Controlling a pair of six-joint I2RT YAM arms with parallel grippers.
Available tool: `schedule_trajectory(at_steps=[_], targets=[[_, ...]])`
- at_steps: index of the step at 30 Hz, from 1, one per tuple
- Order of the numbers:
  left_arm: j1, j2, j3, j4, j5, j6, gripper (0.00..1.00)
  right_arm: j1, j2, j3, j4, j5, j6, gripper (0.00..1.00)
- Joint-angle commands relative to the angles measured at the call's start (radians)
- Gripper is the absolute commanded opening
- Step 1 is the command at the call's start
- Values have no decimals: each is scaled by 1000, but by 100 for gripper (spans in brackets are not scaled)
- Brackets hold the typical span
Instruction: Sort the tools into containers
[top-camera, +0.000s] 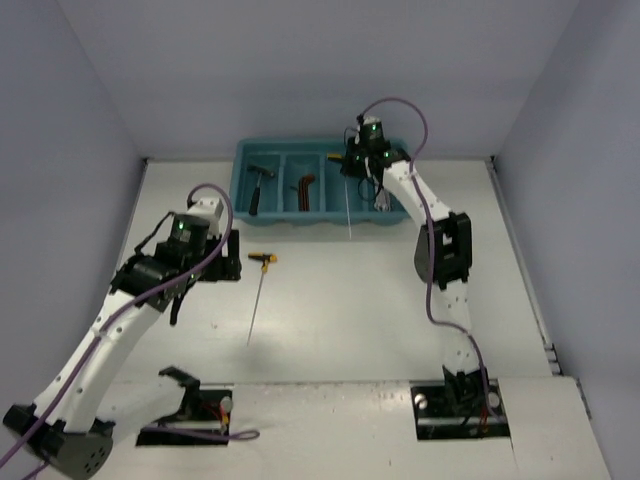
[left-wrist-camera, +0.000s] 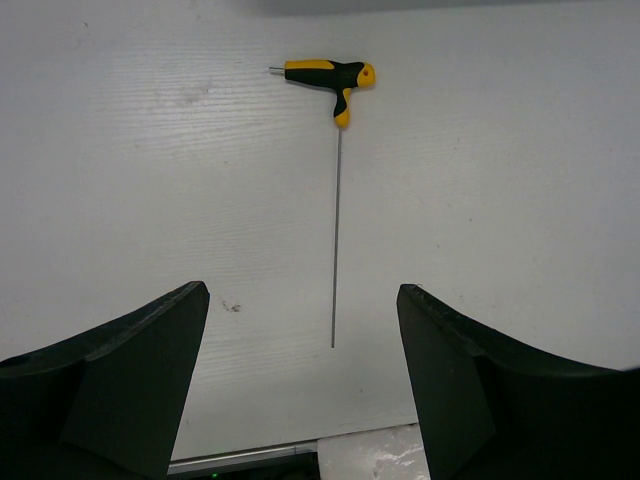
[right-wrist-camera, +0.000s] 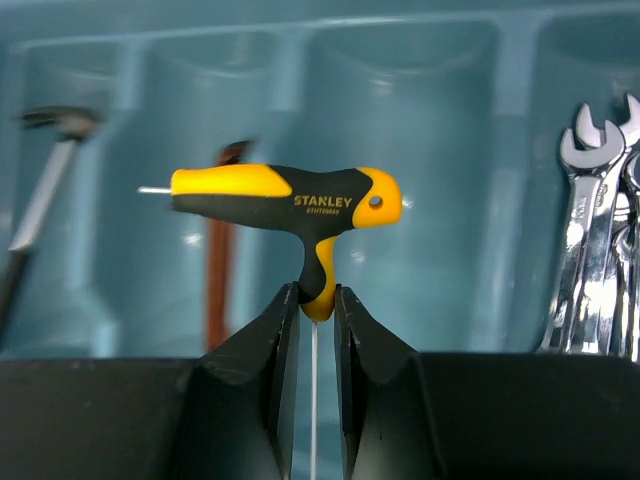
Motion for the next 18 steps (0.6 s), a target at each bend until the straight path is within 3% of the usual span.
schedule_trajectory(at_steps=[1, 11, 18], targets=[[3, -11, -3, 24, 24, -30, 73, -35, 68, 159, 52, -62, 18, 5], [4, 31, -62, 59, 58, -80, 73, -52, 147, 191, 65, -102, 7, 24], [2, 56, -112, 125, 66, -130, 73, -54, 115, 203, 90, -108, 17, 34]])
